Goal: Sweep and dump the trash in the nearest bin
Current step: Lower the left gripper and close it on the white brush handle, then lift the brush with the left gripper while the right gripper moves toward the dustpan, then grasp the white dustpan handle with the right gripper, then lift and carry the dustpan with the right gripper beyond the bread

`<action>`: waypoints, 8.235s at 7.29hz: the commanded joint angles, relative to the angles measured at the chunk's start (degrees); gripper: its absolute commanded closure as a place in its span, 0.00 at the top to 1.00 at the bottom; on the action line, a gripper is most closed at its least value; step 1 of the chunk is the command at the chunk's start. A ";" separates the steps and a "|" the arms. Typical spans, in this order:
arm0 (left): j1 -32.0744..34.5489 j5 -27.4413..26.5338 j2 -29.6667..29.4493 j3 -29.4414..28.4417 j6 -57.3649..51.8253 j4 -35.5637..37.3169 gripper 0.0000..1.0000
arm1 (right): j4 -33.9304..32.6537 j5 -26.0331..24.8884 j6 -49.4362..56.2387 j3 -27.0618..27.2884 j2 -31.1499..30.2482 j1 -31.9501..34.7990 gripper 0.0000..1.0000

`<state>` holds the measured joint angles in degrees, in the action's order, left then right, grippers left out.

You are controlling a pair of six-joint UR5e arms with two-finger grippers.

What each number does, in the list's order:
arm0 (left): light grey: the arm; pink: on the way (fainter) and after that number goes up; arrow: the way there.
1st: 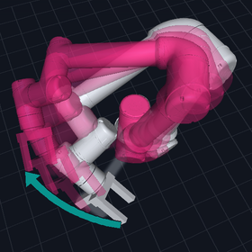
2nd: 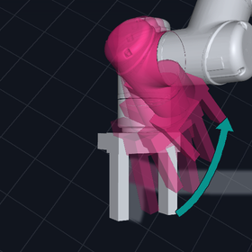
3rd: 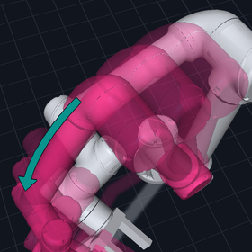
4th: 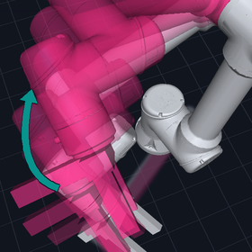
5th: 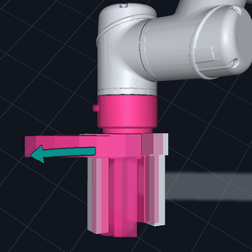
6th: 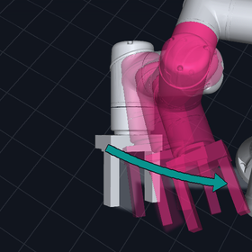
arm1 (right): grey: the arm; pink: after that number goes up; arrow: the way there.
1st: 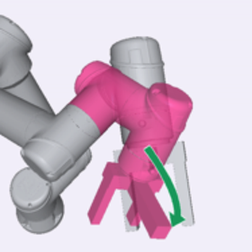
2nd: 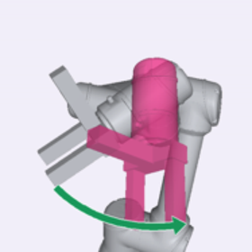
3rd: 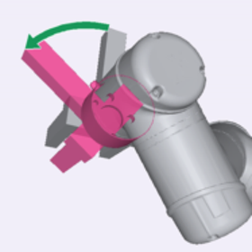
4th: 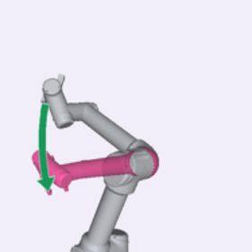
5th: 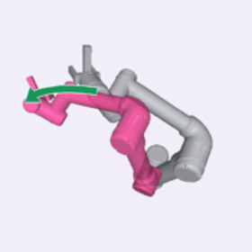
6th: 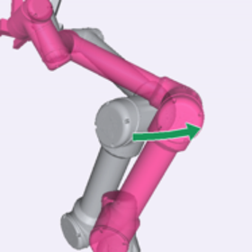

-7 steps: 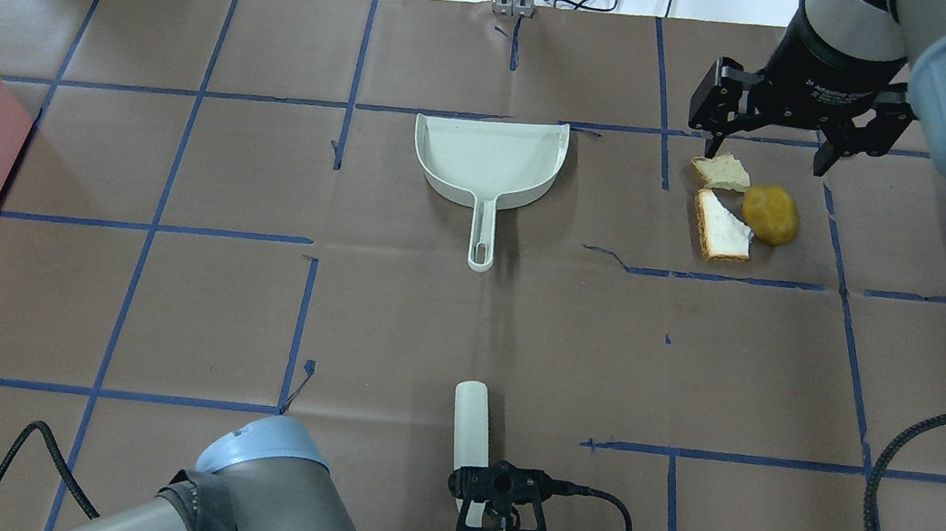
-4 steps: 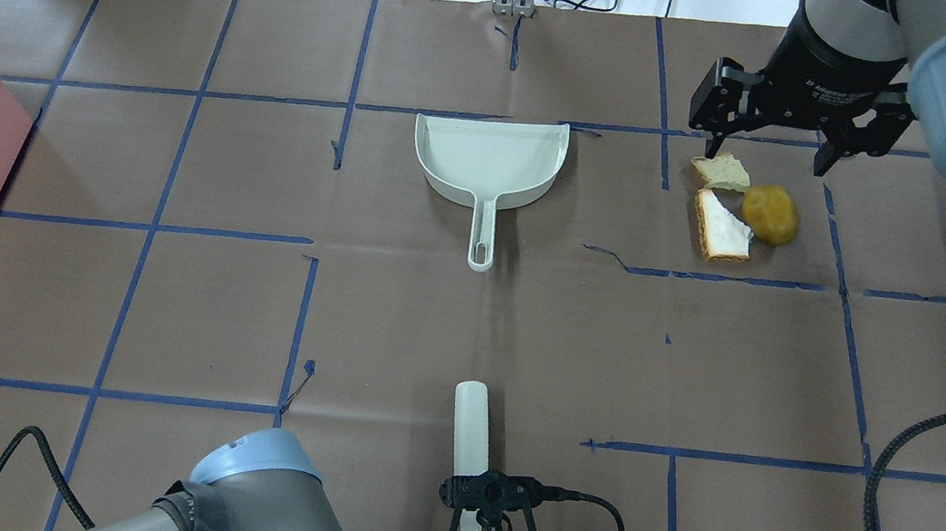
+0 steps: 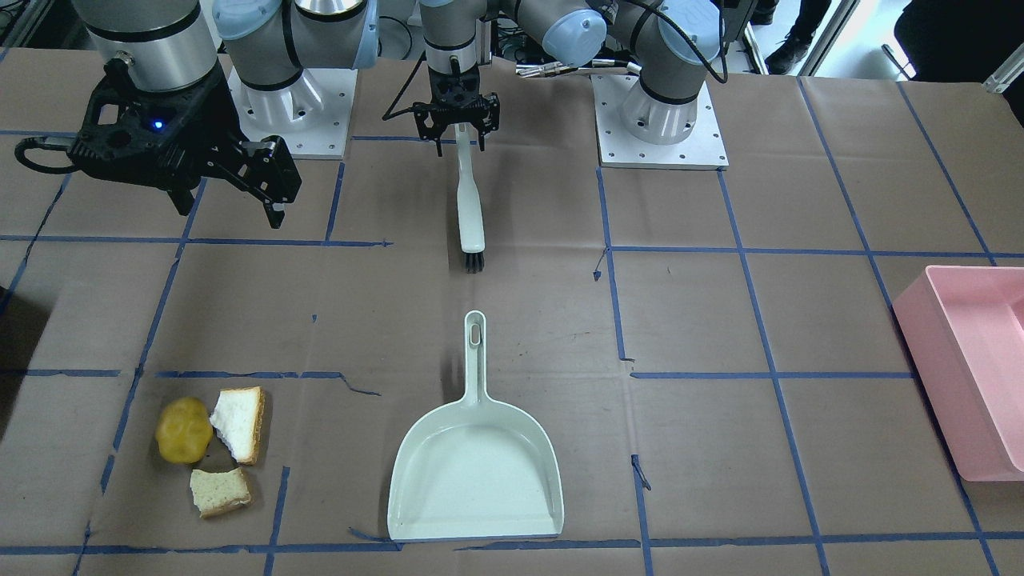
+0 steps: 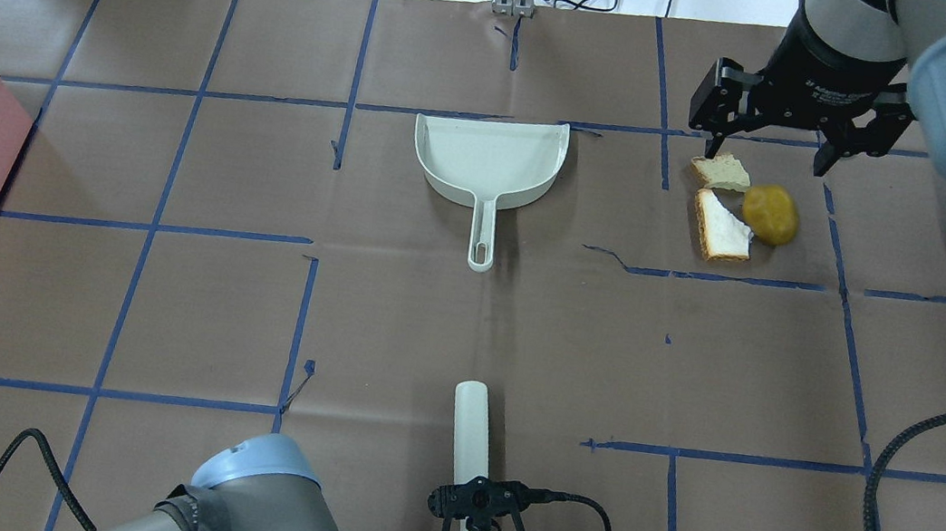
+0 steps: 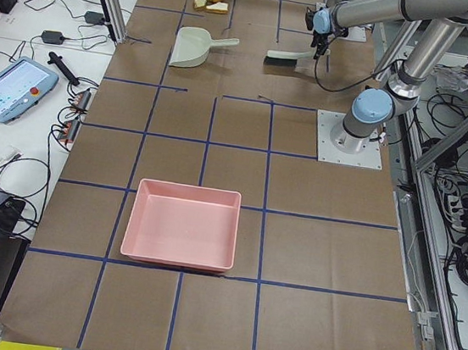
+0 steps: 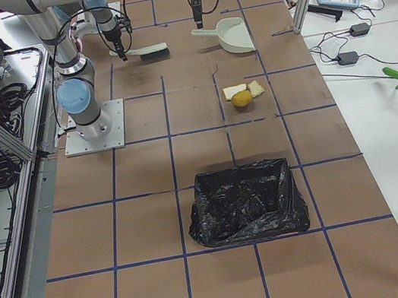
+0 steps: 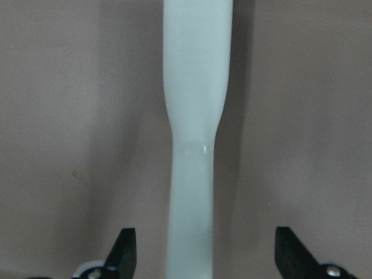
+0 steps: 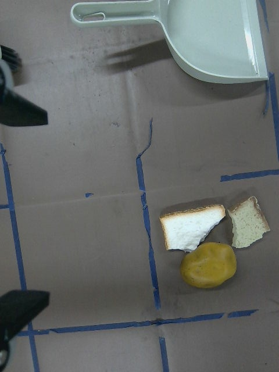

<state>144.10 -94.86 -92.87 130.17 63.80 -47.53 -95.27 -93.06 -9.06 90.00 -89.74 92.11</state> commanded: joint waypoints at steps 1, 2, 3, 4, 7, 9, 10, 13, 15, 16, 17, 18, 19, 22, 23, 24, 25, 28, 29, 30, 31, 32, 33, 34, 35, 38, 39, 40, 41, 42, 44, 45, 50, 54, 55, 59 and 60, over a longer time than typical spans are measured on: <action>0.04 0.55 0.32 0.43 0.36 0.07 0.50 | 0.00 -0.01 0.00 0.00 0.00 0.00 1.00; 0.04 0.64 0.40 0.34 0.36 0.25 0.35 | 0.00 0.07 0.00 0.00 0.00 0.00 1.00; -0.04 3.51 0.67 0.43 0.28 0.33 0.20 | 0.00 0.07 0.00 0.00 0.00 0.00 1.00; -0.13 7.37 1.71 0.52 0.10 0.07 0.11 | 0.00 0.07 0.00 -0.09 0.00 0.00 1.00; -4.24 6.53 6.54 0.43 -2.26 -0.97 0.07 | 0.00 0.07 0.00 -0.09 0.00 0.00 1.00; -6.88 6.26 9.35 0.43 -4.29 -5.70 0.05 | 0.00 0.07 0.00 -0.09 0.00 0.00 1.00; -9.34 6.26 11.72 0.34 -6.03 -8.77 0.00 | 0.00 0.16 0.00 -0.09 0.00 0.09 1.00; -19.43 1.44 15.16 -0.70 -27.63 -12.58 0.00 | -0.09 0.34 -0.17 -0.35 0.17 0.26 1.00; -26.72 1.52 18.67 -1.59 -38.16 -18.10 0.00 | -0.09 0.34 -0.96 -0.35 0.17 0.61 1.00; -30.85 1.78 19.73 -2.46 -43.79 -20.56 0.00 | -0.09 0.69 -0.96 -0.26 0.26 0.79 1.00; -36.03 1.87 20.00 -4.91 -50.11 -24.93 0.00 | 0.09 0.78 -0.96 -0.18 1.31 1.40 1.00; -40.86 2.30 20.00 -7.71 -56.18 -29.33 0.00 | 0.09 1.47 -0.88 -0.18 2.02 1.58 1.00; -45.79 2.31 20.00 -9.40 -61.72 -31.55 0.00 | -0.17 3.66 -0.18 -0.18 2.28 1.84 1.00; -54.43 3.97 20.35 -10.55 -65.99 -34.71 0.02 | -1.66 4.20 0.09 -0.26 5.26 7.01 1.00; -54.62 3.98 20.70 -11.34 -65.82 -38.39 0.02 | -2.11 4.20 0.09 -0.96 6.67 8.60 1.00; -54.62 4.15 21.49 -11.87 -64.77 -42.60 0.02 | -2.11 4.20 0.09 -3.32 9.03 9.74 1.00; -54.80 4.24 22.98 -11.70 -62.67 -43.95 0.02 | -2.11 4.20 -0.08 -7.08 12.53 11.41 1.00; -54.97 4.69 31.85 -9.86 -61.86 -48.79 0.04 | -3.07 4.11 -4.45 -11.77 18.10 13.88 1.00; -55.59 4.85 31.52 -10.46 -61.95 -48.71 0.05 | -4.64 3.94 -6.05 -11.86 19.41 15.19 1.00; -55.85 5.12 29.52 -10.12 -62.38 -48.01 0.05 | -8.05 3.42 -6.15 -11.87 21.95 18.42 1.00; -56.73 4.95 27.58 -11.42 -62.82 -48.00 0.05 | -11.13 3.33 -6.32 -11.78 24.67 20.63 1.00; -57.95 4.77 24.95 -14.04 -63.52 -48.53 0.05 | -11.34 3.50 -6.33 -11.78 26.09 21.96 1.00; -58.05 4.59 23.45 -14.94 -63.62 -48.62 0.05 | -11.16 3.24 -6.33 -10.99 26.45 22.23 1.00; -58.05 3.90 23.26 -14.86 -63.62 -48.18 0.05 | -10.90 3.32 -6.33 -9.68 26.63 22.15 1.00; -58.05 3.72 22.82 -14.86 -63.62 -47.92 0.05 | -11.51 3.24 -6.15 -6.36 26.20 21.80 1.00; -58.14 3.63 22.73 -14.60 -63.62 -47.39 0.05 | -20.30 0.71 -5.80 -4.47 27.94 21.01 1.00; -58.14 3.71 22.64 -14.69 -63.62 -47.30 0.04 | -21.35 0.78 -6.32 -4.74 29.08 21.09 1.00; -58.14 3.71 22.12 -14.69 -63.62 -46.17 0.04 | -24.93 0.69 -6.33 -4.75 30.66 21.09 1.00; -58.14 3.63 20.81 -15.03 -63.62 -46.16 0.04 | -26.18 0.69 -6.33 -4.75 31.81 21.09 1.00; -58.14 3.63 20.45 -15.04 -63.62 -45.81 0.04 | -26.10 0.51 -6.33 -4.66 32.25 21.18 1.00; -58.05 3.71 20.18 -14.95 -63.53 -45.81 0.04 | -26.10 0.77 -6.59 -4.56 33.74 21.27 1.00; -58.05 3.80 20.18 -14.78 -63.53 -45.81 0.04 | -26.02 0.86 -9.46 -4.57 34.27 21.36 1.00; -58.05 3.89 20.53 -14.34 -63.44 -45.98 0.04 | -25.05 3.05 -11.68 -4.66 33.49 20.39 1.00; -58.05 3.63 20.88 -14.16 -63.53 -45.89 0.05 | -24.87 3.33 -11.95 -4.57 33.31 20.39 0.76; -58.05 3.63 20.88 -14.16 -63.53 -45.89 0.05 | -24.61 3.33 -11.95 -4.57 33.31 20.39 0.53; -57.96 3.71 20.88 -14.07 -63.53 -45.98 0.05 | -22.59 2.89 -11.95 -4.83 31.65 20.21 0.03; -57.96 3.63 20.88 -13.98 -63.53 -45.98 0.04 | -22.59 2.80 -12.04 -4.83 31.47 20.21 0.03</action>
<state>86.12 -91.19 -72.01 116.13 0.26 -93.50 -117.91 -90.16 -21.02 85.19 -57.74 112.37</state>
